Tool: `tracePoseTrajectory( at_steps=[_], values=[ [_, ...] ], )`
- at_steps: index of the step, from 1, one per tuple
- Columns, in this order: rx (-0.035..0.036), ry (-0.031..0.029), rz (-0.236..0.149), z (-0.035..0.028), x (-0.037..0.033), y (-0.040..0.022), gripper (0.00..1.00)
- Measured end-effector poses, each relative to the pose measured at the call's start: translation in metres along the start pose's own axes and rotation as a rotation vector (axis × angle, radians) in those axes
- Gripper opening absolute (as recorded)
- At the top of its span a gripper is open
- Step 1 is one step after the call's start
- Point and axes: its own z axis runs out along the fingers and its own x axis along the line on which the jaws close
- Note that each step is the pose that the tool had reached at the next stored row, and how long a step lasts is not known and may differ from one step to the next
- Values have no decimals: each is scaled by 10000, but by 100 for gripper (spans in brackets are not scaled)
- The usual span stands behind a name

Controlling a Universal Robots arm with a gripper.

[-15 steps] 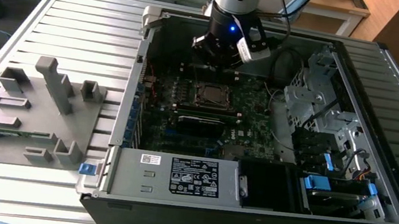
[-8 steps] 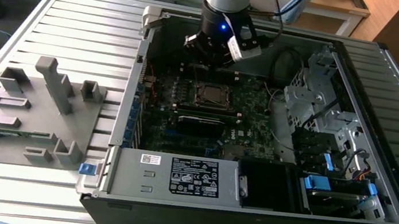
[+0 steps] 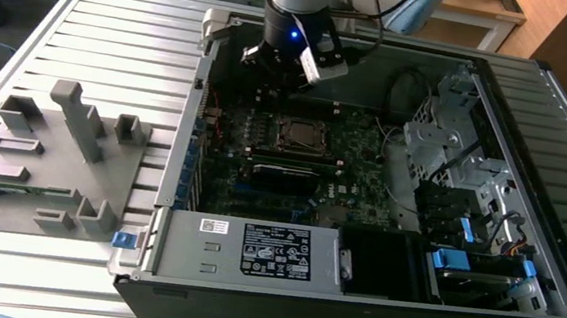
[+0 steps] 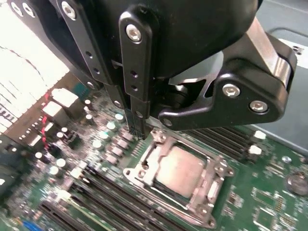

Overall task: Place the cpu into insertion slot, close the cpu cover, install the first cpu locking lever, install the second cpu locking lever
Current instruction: 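Install the first cpu locking lever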

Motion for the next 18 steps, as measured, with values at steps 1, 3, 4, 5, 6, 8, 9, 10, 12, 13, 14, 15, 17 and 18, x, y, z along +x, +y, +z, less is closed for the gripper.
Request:
tracePoseTrajectory(
  at_steps=[1,3,4,5,6,8,9,10,12,13,14,15,17,18],
  values=[
    [0,0,1,-1,26,0,10],
    [-1,0,1,-2,74,0,10],
    [0,0,0,-3,94,0,10],
    [0,0,0,-4,112,0,10],
    [0,0,0,-4,125,0,10],
    [-1,-1,1,-4,140,0,10],
    [0,0,1,-5,142,0,10],
    [0,1,-2,-5,142,0,10],
    [-18,2,1,-6,145,-1,10],
    [-77,0,4,-5,148,-1,10],
    [-172,0,9,-5,149,-1,10],
    [-252,2,13,-6,150,-2,10],
    [-356,1,18,-6,151,-2,10],
    [-361,1,19,-5,151,-2,10]
  ],
)
